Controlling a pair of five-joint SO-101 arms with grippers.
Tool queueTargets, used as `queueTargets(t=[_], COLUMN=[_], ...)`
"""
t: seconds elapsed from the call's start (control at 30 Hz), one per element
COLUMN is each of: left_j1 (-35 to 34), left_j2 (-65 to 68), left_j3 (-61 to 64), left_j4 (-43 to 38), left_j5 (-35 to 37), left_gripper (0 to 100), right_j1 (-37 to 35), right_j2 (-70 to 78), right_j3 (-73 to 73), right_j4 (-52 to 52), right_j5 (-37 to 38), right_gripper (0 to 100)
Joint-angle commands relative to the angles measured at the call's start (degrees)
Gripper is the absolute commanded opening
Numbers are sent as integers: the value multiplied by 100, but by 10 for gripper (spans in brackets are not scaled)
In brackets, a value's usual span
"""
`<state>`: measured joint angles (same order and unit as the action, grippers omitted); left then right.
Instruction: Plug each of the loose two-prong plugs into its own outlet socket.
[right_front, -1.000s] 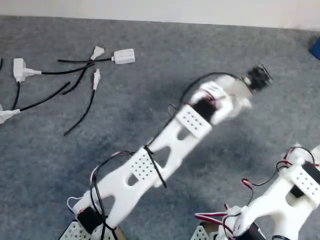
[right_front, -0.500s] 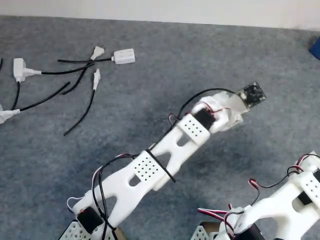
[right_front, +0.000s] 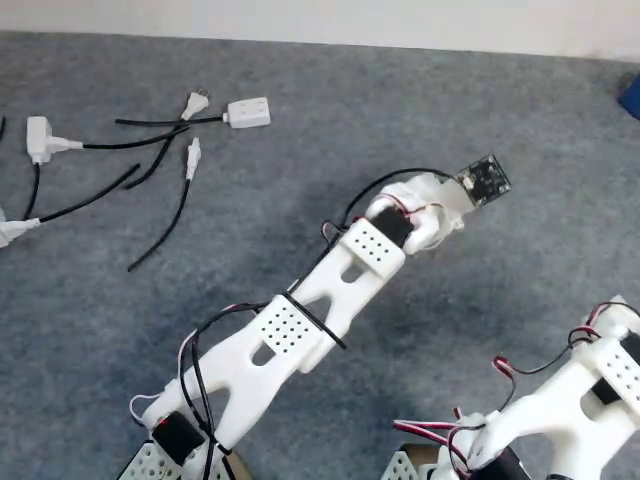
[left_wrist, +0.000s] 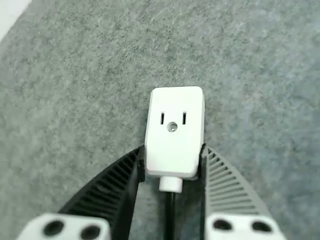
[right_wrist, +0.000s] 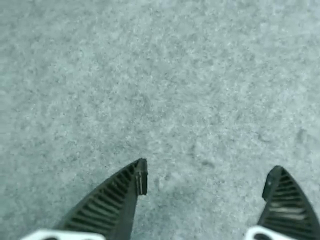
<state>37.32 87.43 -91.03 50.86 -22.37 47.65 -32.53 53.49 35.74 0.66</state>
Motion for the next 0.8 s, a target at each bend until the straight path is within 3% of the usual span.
queueTargets(t=[0.0,0.13,0.27,0.37,0.5,0.67,0.77], left_j1=[-382,-919,-1288,-1508,-2088,-2062,-1868], left_j2=[-286,-1095,-2264,-3134,-4154,-5429,-6308], left_j3=[-356,-418,-418,-330,1182,4769,6668], left_j4=[308,1389,3666,5275,5231,5222,5213], left_j5=[-281,-229,343,378,598,519,-35], left_gripper=[3,7,7,7,7,7,6], right_j1=[-382,-1059,-1895,-2475,-3257,-3978,-4233], right_j2=[-48,-57,-57,-57,-31,-57,-57], right_j3=[-251,-312,-321,-505,-901,-971,-927], right_j4=[268,1262,1815,2202,2967,3477,3547], right_j5=[440,914,1073,1090,1477,1653,1705], right_gripper=[358,358,358,358,358,358,358])
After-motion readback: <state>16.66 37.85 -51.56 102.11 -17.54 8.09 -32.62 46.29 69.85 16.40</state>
